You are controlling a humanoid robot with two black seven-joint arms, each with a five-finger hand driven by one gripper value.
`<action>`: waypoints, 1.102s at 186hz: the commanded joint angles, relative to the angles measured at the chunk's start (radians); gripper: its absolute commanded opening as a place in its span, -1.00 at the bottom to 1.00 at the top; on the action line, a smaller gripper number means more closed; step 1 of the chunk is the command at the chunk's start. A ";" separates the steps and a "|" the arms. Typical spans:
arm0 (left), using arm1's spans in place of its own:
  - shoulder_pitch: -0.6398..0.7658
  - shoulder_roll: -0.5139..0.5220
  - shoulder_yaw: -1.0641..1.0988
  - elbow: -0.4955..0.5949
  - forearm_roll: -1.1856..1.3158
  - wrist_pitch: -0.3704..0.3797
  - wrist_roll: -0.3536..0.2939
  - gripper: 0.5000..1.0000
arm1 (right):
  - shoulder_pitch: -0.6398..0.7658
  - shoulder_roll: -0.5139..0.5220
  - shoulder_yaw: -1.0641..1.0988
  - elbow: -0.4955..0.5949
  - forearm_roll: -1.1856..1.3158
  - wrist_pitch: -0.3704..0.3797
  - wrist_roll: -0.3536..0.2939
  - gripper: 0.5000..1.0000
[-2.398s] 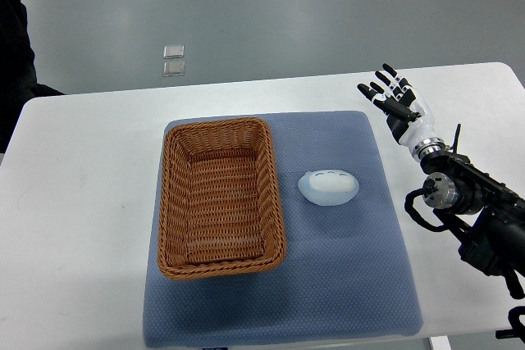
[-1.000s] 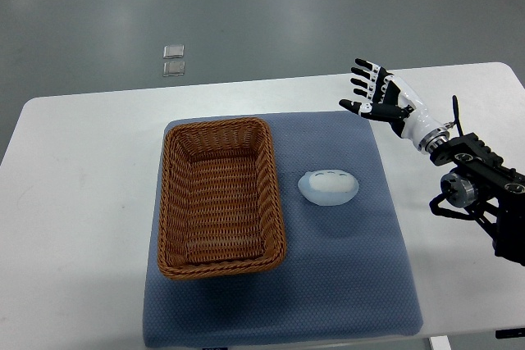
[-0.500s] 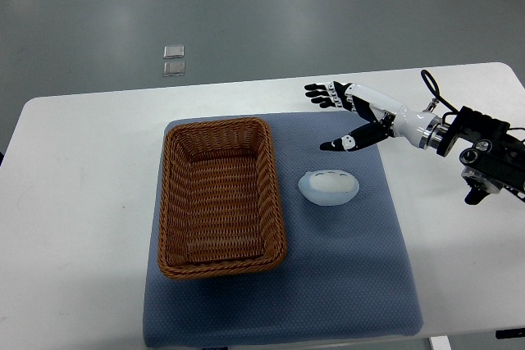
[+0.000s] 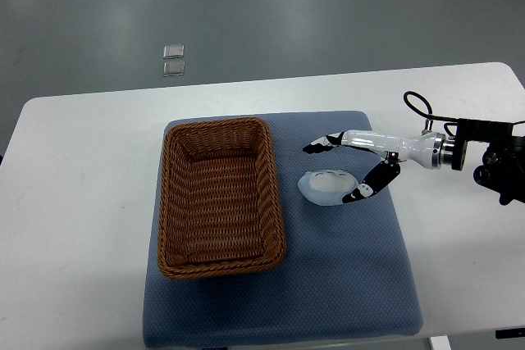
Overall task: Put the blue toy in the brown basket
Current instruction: 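Reach the open right hand over the pale blue plush toy, then close the right hand's fingers around the plush toy, then lift the held toy and carry it over the wicker basket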
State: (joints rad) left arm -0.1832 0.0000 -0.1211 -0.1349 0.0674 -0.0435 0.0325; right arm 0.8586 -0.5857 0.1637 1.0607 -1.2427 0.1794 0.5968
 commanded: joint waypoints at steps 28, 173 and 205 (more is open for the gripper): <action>-0.001 0.000 0.000 -0.002 0.000 0.001 0.000 1.00 | 0.002 0.035 -0.076 -0.011 -0.029 -0.092 -0.008 0.64; -0.001 0.000 -0.003 0.000 0.000 0.001 0.000 1.00 | 0.022 0.067 -0.090 -0.085 -0.032 -0.189 -0.034 -0.79; -0.001 0.000 -0.003 0.000 0.000 0.001 0.000 1.00 | 0.059 0.055 -0.064 -0.080 -0.014 -0.221 -0.026 -0.83</action>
State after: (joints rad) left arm -0.1840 0.0000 -0.1243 -0.1349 0.0674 -0.0428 0.0320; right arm 0.8984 -0.5250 0.0813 0.9777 -1.2624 -0.0247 0.5674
